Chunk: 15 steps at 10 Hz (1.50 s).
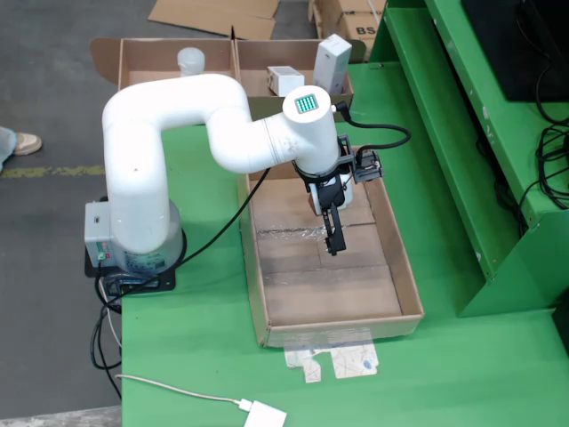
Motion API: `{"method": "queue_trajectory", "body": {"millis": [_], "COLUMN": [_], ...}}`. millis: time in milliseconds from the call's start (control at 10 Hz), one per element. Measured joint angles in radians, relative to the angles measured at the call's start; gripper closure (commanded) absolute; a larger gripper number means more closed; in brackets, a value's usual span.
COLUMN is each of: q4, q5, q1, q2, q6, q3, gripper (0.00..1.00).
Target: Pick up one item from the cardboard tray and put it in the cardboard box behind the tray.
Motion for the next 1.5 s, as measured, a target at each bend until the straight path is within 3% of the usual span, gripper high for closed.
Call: {"method": "queue_trajectory", "body": {"millis": [1500], "q4": [-0.077], "q5": [-0.075], "q1": [0.321], "q2": [0.109], "q6": [0.124], "q3": [-0.051], "gripper": [0.0]}}
